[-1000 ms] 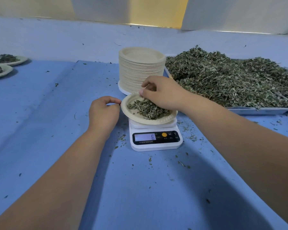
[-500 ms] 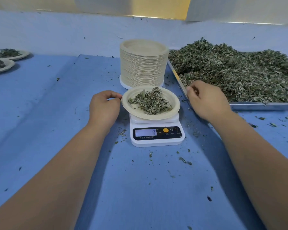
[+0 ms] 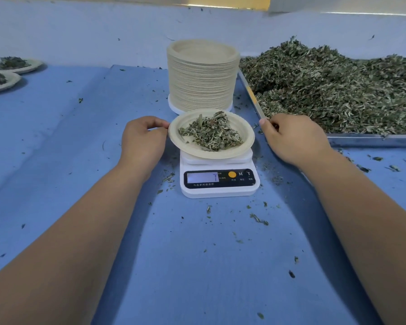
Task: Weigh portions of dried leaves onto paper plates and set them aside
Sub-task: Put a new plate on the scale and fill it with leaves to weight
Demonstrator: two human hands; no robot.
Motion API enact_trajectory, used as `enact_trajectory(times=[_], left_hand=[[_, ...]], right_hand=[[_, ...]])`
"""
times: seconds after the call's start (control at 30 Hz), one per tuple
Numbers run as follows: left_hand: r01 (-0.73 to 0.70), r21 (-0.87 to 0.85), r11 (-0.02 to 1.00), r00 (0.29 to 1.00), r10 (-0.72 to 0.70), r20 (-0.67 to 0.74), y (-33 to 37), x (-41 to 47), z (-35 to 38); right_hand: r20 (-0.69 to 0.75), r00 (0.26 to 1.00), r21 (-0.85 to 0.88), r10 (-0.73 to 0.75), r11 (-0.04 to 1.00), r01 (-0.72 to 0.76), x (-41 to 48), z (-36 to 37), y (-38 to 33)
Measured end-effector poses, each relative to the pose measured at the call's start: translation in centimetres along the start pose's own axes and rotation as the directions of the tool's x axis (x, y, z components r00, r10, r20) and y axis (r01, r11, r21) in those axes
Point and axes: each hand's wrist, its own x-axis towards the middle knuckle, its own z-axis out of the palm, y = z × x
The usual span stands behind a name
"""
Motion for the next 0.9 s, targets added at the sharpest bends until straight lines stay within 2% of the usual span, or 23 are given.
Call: enact_trajectory(times=[0.1,0.23,0.37,0.57,0.63,0.73,0.9], left_hand=[[0.001,-0.024,1.0,1.0,-0.001,-0.016,0.0,0.0,0.0],[0.056,-0.178,0.982,0.998,-0.053,0.025,0.9,0.0,0.3],[0.068,-0.148,0.987,0.989,-0.047,0.141,1.6,-1.4,1.3],[0.136,-0.204,0.969,0.976,-0.097,0.194,1.9,-1.9,2.1],[0.158,-0.265,0.951,0.981,-0.12,0.153,2.2,-1.7,1.9],[0.221,-0.352,0.91,0.974,-0.226,0.027,3.2,-0.8,0.6],[0.205,-0.376,0.904,0.959,-0.263,-0.109,2.7,0.0,-4.7]], right_hand=[[-0.098,0.995,0.068,-0.031,0.997,0.038,-0.1,-0.4,-0.2],[-0.23,0.961,0.168,-0.152,0.967,0.192,-0.6,-1.1,-1.5],[-0.192,0.956,0.164,-0.224,0.953,0.256,-1.3,-1.1,-3.1],[-0.151,0.968,0.27,-0.201,0.934,0.236,-2.0,-1.4,-4.4],[-0.131,0.976,0.36,-0.177,0.908,0.213,-2.2,-1.8,-5.3],[-0.035,0.982,0.452,-0.185,0.873,0.181,-2.5,-2.4,-6.9],[0.083,0.936,0.526,-0.342,0.813,0.25,-4.3,-2.2,-11.2]])
